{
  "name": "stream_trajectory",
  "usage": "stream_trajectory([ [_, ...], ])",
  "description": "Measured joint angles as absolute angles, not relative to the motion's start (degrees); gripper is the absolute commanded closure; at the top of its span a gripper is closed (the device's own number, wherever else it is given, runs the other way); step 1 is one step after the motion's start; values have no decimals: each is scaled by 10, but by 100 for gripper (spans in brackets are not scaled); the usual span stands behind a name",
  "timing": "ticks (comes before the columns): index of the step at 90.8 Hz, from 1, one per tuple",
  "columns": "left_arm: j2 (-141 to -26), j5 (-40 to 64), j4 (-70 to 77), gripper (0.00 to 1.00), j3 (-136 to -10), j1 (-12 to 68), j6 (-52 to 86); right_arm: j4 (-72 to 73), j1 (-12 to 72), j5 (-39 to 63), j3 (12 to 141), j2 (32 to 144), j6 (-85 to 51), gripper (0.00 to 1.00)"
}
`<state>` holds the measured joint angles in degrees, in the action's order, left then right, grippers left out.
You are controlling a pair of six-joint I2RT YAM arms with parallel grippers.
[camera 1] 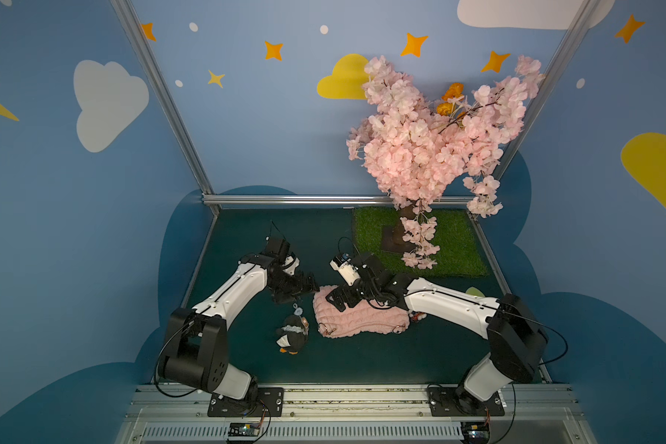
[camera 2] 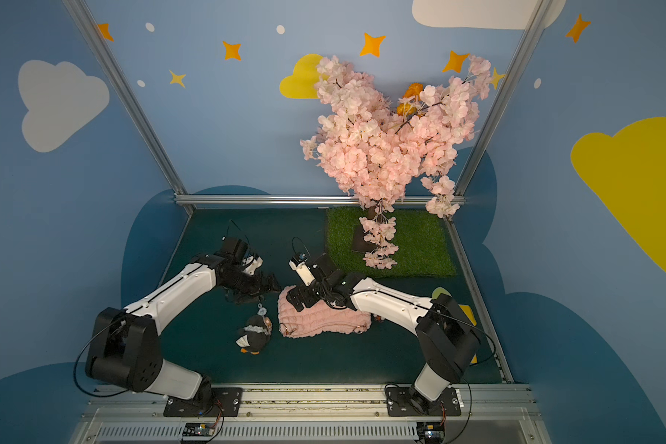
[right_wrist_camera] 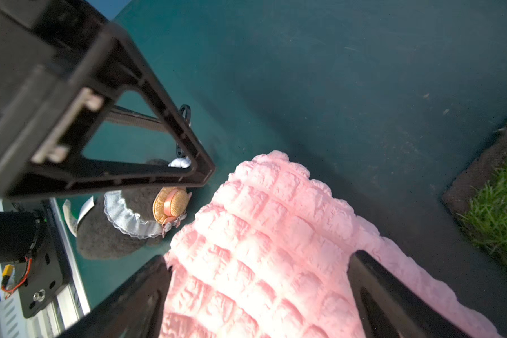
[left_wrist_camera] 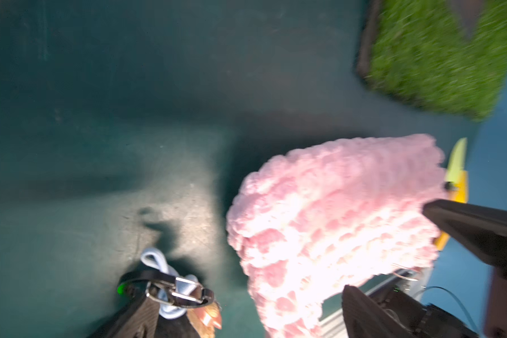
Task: Remove the decoration from the bag
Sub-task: Place the decoration item at the center of the board.
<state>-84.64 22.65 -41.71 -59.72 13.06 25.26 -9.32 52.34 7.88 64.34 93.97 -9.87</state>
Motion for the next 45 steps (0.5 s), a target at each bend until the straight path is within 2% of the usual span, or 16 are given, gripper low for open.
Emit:
stream_trajectory([
  [15, -821, 262, -394, 0, -575, 113, 298, -52, 528, 88, 643, 959, -128, 5],
  [30, -812, 288, -369, 0, -558, 109, 345, -19, 536, 111, 647, 994, -150, 12],
  [45, -804, 302, -343, 0, -551, 109, 387, 2, 543, 135, 664, 1039, -170, 13],
])
